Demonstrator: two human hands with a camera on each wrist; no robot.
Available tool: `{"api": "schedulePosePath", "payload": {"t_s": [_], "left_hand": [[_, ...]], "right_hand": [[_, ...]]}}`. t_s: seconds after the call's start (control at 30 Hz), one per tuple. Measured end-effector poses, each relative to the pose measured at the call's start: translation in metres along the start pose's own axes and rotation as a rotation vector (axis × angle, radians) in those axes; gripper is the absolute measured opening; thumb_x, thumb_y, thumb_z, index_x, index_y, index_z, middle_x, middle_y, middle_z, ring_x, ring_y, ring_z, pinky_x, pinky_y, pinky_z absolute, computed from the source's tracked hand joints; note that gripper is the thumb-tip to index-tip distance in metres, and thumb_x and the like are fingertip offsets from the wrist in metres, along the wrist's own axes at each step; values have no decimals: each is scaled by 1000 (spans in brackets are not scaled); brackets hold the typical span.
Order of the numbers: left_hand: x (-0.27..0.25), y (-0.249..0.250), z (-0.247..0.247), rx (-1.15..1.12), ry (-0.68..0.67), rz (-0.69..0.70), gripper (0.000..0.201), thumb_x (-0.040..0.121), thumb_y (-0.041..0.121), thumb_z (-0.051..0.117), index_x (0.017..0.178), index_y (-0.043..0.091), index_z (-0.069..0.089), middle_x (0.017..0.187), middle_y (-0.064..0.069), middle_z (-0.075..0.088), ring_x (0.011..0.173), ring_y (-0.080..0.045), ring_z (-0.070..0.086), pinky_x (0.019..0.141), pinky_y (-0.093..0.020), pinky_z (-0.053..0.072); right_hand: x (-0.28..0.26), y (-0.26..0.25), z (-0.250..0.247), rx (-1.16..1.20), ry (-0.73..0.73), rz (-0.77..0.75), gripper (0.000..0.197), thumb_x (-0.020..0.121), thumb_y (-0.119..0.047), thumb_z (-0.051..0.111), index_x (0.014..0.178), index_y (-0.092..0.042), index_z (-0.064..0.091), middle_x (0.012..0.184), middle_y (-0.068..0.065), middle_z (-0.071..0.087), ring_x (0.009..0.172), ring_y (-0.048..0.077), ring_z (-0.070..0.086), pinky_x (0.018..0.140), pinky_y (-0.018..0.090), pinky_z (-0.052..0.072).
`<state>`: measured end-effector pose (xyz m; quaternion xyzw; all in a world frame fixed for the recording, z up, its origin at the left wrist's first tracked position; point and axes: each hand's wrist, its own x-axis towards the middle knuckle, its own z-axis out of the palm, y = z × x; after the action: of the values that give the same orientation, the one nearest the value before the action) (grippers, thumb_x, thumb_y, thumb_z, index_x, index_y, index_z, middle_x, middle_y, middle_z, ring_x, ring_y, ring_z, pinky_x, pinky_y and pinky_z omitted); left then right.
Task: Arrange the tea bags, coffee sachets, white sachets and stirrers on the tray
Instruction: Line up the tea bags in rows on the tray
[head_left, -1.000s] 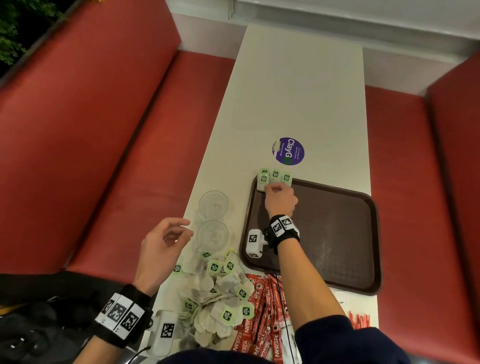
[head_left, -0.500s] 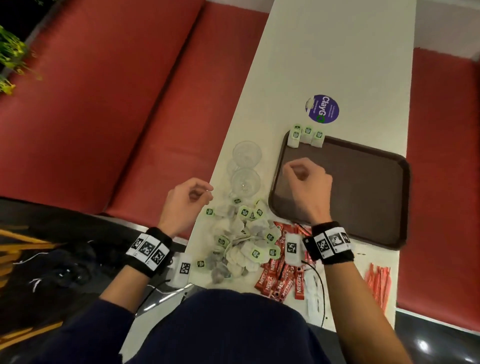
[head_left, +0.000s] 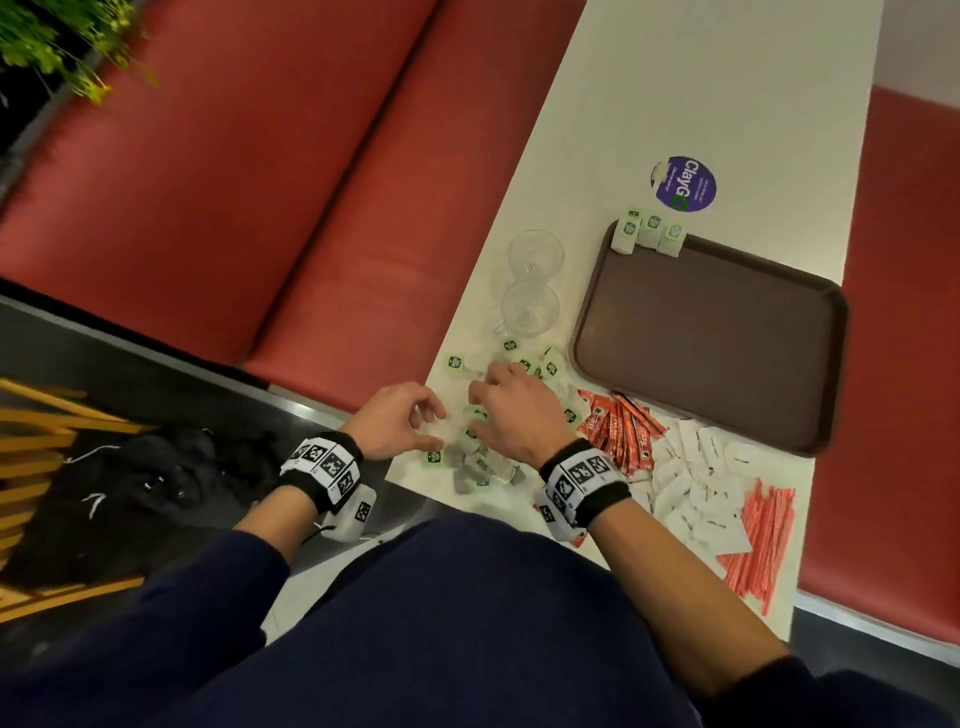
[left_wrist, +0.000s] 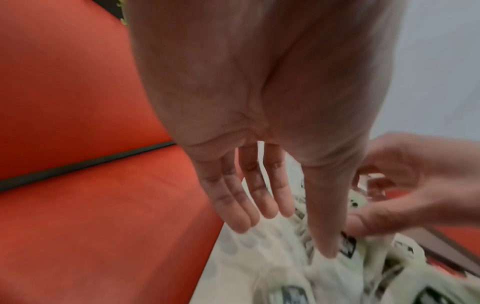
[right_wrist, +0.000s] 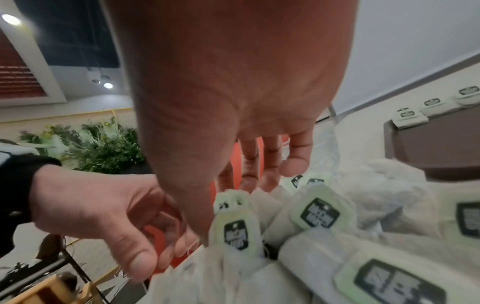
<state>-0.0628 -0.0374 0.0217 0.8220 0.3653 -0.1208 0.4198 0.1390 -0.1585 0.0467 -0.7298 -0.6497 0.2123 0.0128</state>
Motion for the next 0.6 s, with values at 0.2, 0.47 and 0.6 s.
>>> {"api": "schedulePosePath", "payload": {"t_s": [0.2,0.47,0.6], "left_hand": [[-3,-9,27,197,-31,36,36,81,37,93,107,30,69,106,10,56,98,-10,54,84,-29,44],[-2,-2,24,139,-39,103,18,93,23,83,90,31,67,94,11,68,91,-12,62,83,-34,52],[-7,13,5,-69,50,144,19,95,15,78,91,29,67,91,10,77,87,-6,74,85,-34,62]], "right_hand": [[-5,17,-5,95,-21,50,23,95,-45,73,112,-29,72,114,-1,68,111,28,59,86,43,54],[-25,38,-17,314,45,65,7,99,-36,75,105,-34,71,110,-8,70,108,21,63,90,45,54],[-38,51,-26,415,103,113,8,102,-32,73,108,-35,70,110,-8,74,103,17,67,91,48,57]]}}
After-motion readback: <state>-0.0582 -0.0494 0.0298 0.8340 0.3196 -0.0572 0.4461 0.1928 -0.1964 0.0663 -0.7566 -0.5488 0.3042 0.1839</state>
